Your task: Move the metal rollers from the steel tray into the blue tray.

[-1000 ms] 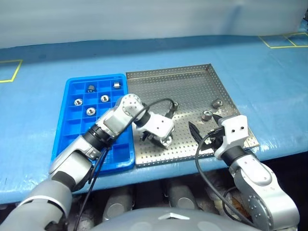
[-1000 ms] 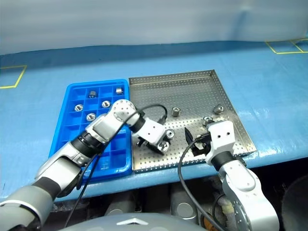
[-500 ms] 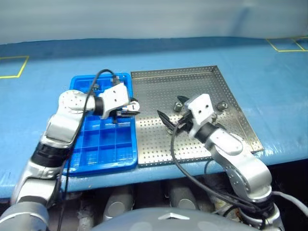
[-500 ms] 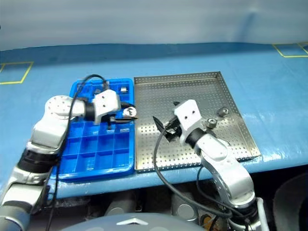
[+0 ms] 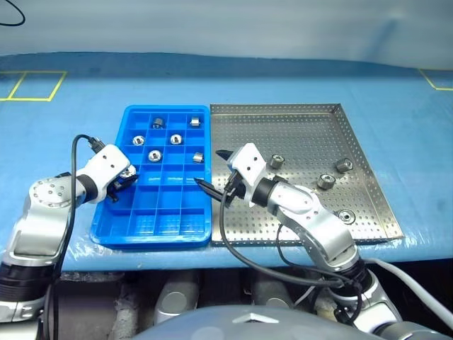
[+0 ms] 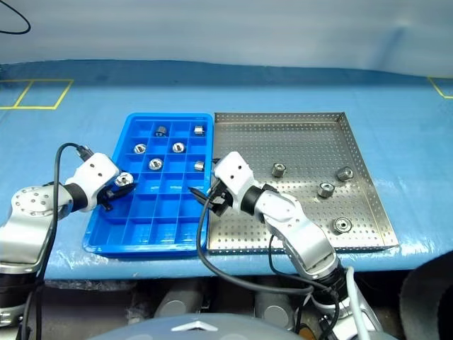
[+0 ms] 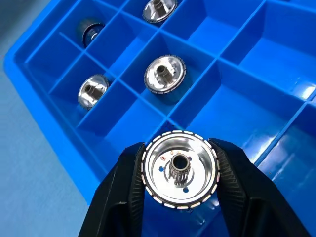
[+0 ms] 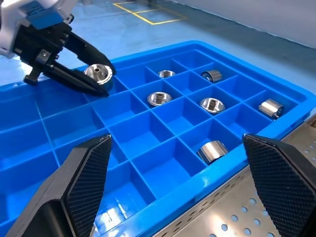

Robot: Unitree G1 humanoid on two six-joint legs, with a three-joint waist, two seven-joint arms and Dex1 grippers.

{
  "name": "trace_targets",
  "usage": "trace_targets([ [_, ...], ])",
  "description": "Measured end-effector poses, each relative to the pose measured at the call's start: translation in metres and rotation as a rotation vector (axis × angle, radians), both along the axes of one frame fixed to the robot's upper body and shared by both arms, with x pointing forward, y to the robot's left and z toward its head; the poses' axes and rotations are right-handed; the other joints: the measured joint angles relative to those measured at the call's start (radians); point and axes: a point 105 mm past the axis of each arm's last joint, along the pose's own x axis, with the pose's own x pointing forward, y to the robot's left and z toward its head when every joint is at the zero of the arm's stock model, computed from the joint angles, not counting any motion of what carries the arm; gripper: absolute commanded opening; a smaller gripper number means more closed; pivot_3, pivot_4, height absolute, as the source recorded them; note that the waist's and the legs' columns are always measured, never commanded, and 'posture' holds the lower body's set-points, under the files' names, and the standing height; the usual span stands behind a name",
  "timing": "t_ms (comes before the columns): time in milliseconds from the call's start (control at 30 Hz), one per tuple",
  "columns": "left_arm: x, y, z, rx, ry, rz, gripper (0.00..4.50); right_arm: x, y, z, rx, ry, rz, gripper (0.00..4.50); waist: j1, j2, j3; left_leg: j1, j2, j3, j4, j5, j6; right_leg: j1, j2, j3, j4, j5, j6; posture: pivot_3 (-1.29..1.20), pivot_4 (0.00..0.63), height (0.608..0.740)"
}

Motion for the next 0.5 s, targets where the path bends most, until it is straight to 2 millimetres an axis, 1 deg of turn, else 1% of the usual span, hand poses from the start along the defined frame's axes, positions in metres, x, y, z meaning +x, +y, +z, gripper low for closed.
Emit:
trace_targets([
  [200, 0.0083, 0.0065, -0.0016, 0.037, -0.044, 0.072, 1.71, -0.0007, -0.0007, -0.0013, -0.001, -0.004, -0.002, 4.5, -0.002, 0.0, 0.0, 0.0, 0.0, -0.001, 0.0, 0.001, -0.001, 0.0, 0.001, 0.0, 0.001, 0.0, 0.0, 0.15, 0.15, 0.74],
  [300, 0.0081, 0.0031, -0.0061, 0.061, -0.013, 0.049, 1.71, -0.0015, -0.0029, -0.005, -0.002, 0.008, -0.015, 4.5, -0.006, 0.0, 0.0, 0.0, 0.0, 0.0, -0.001, 0.001, -0.002, 0.0, 0.0, 0.0, 0.001, 0.0, -0.001, 0.11, 0.15, 0.74],
  [400, 0.0052, 0.0048, -0.0084, 0.096, 0.045, 0.027, 1.71, -0.0024, -0.0048, -0.0068, -0.001, 0.013, -0.028, 4.5, -0.013, 0.0, 0.0, 0.0, 0.0, 0.0, -0.002, 0.001, -0.002, -0.001, 0.0, 0.0, 0.001, -0.001, -0.002, 0.11, 0.15, 0.74],
  [467, 0.003, 0.0065, -0.0091, 0.113, 0.079, 0.02, 2.46, -0.0028, -0.0058, -0.0066, 0.001, 0.012, -0.033, 4.5, -0.019, 0.0, 0.0, 0.001, 0.0, 0.0, -0.003, 0.001, -0.002, -0.001, 0.0, 0.0, 0.001, -0.002, -0.002, 0.09, 0.15, 0.74],
  [500, 0.0015, 0.0074, -0.0081, 0.129, 0.094, 0.013, 2.73, -0.0028, -0.0068, -0.0061, 0.002, 0.009, -0.04, 4.5, -0.023, 0.0, 0.0, 0.001, 0.0, 0.0, -0.004, 0.001, -0.002, -0.001, 0.0, 0.0, 0.001, -0.002, -0.002, 0.08, 0.15, 0.74],
])
